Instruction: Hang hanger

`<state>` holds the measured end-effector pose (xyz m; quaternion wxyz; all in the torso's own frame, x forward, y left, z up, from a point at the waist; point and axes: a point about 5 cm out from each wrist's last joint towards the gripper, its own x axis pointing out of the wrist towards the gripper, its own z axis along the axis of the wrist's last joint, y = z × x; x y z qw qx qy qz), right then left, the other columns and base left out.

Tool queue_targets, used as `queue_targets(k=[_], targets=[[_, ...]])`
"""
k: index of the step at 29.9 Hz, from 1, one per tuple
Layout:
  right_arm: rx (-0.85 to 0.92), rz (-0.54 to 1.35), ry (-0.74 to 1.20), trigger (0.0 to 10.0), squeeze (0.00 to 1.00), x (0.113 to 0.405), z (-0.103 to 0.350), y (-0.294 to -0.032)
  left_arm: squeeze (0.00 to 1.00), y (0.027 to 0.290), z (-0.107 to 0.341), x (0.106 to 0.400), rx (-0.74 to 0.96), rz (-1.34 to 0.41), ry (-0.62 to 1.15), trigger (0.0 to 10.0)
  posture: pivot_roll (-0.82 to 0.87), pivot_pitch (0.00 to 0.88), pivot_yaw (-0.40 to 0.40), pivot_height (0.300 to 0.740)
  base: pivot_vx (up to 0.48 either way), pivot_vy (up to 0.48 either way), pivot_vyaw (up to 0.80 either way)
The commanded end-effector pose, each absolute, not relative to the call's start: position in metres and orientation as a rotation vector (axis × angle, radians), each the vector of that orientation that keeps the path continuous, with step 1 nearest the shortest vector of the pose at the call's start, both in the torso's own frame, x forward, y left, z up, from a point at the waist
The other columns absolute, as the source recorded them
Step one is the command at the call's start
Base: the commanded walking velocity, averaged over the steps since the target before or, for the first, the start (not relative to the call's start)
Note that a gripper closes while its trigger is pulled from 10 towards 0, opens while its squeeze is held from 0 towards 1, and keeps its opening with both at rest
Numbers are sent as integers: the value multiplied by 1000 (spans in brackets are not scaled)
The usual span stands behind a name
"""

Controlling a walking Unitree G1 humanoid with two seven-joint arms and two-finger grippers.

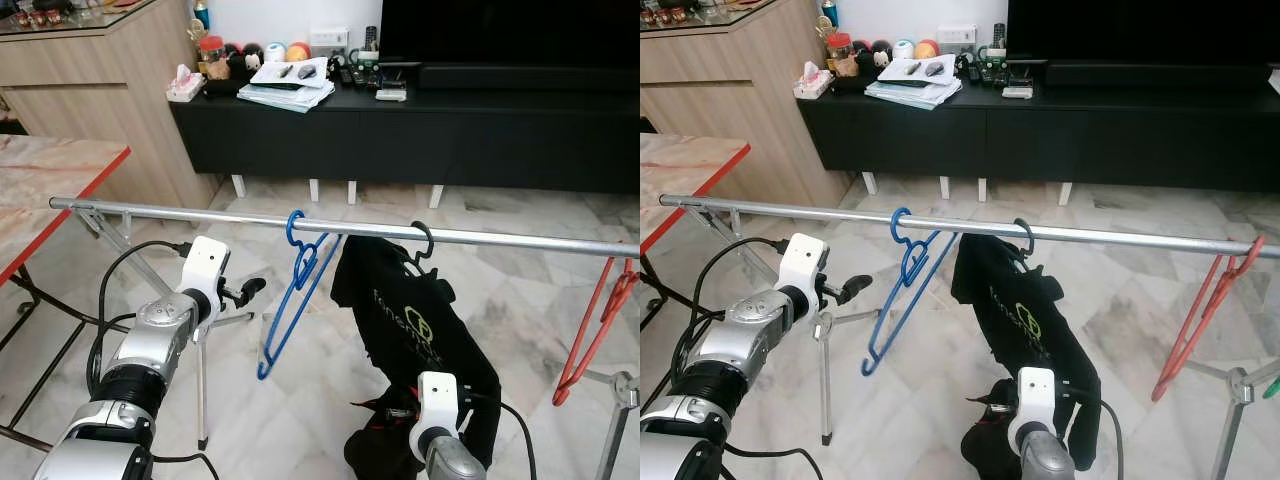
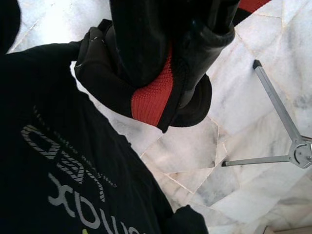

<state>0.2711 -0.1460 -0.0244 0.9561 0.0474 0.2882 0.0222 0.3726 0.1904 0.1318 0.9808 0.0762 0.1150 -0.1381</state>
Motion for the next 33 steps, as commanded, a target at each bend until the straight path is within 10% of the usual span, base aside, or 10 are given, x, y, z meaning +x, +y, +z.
queue_targets(k=[1, 7, 8, 10, 17, 33], targets=[[102, 56, 597, 10000, 0, 270, -26, -142, 1000, 195, 135, 372, 159, -276, 225, 10000, -19, 59, 78, 740, 0, 0, 0], [101, 59, 598, 10000, 0, 271, -26, -142, 1000, 200, 136, 364, 165, -273, 219, 10000, -16, 56, 77, 740, 0, 0, 0], [5, 163, 509, 10000, 0, 309, 10, -145, 0, 218, 130, 331, 295, -413, 253, 10000, 54, 2, 28, 740, 0, 0, 0], [-147, 289, 383, 10000, 0, 356, 70, -146, 0, 221, 116, 283, 445, -631, 318, 10000, 56, 2, 22, 740, 0, 0, 0], [-138, 285, 391, 10000, 0, 353, 66, -145, 0, 223, 115, 294, 368, -457, 222, 10000, 53, 5, 21, 740, 0, 0, 0], [-363, 545, 530, 10000, 0, 346, 56, -133, 0, 191, 122, 254, 426, -889, 421, 10000, 66, 4, 12, 740, 0, 0, 0]])
